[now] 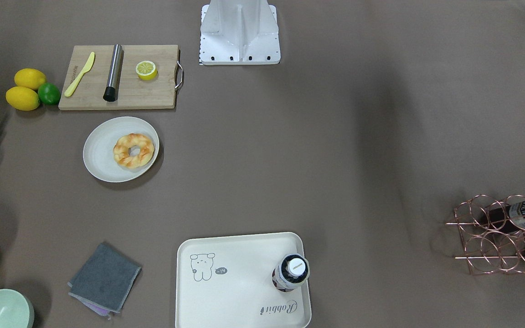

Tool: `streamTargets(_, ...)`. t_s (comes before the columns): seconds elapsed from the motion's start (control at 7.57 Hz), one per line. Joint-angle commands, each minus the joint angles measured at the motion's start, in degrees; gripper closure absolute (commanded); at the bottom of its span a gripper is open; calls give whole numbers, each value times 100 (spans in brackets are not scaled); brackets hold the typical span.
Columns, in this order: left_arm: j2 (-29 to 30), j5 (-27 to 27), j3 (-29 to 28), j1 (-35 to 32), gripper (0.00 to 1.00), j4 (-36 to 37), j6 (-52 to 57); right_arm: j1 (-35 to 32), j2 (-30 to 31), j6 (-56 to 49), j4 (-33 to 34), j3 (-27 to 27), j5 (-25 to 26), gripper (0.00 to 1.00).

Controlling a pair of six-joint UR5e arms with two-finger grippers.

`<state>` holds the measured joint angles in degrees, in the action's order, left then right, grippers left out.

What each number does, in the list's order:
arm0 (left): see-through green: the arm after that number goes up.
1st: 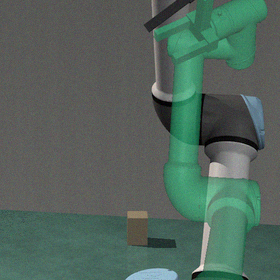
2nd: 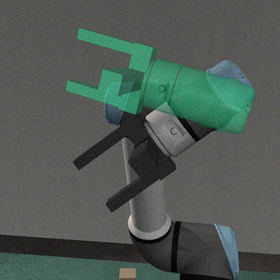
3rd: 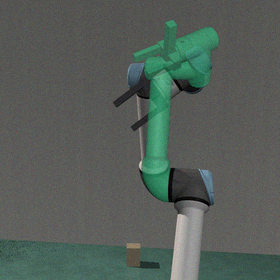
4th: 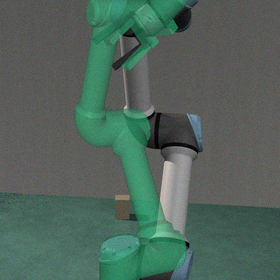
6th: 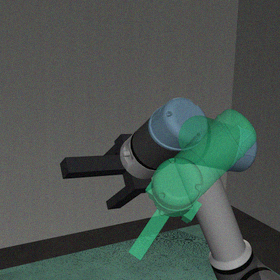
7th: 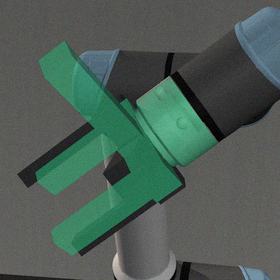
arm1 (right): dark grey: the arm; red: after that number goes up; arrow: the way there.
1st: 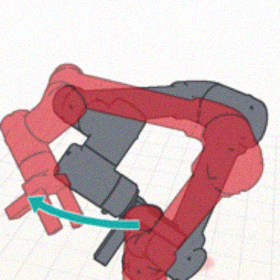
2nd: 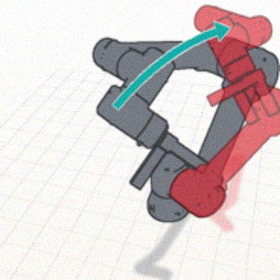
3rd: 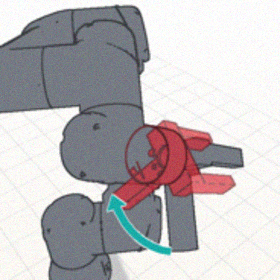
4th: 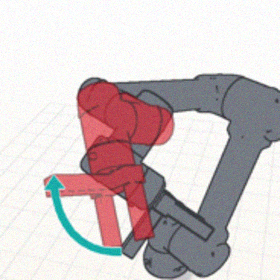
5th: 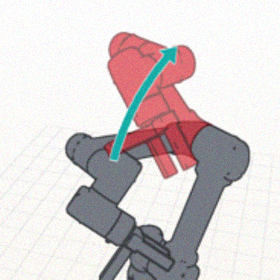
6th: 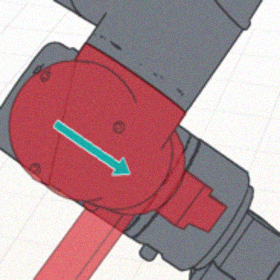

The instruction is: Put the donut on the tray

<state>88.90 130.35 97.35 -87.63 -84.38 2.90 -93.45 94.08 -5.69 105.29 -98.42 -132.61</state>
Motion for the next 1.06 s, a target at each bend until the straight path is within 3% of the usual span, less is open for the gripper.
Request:
streamTargets(0.0, 5, 0, -23, 9, 2, 0, 0, -7, -21, 15, -35, -2, -72, 0)
streamTargets(0.53, 5, 8, -40, 9, 2, 0, 0, 133, -65, 50, -622, -2, -107, 0)
streamTargets(0.92, -73, 8, -58, 9, 2, 0, 0, 826, -74, 1503, -999, -378, -134, 0)
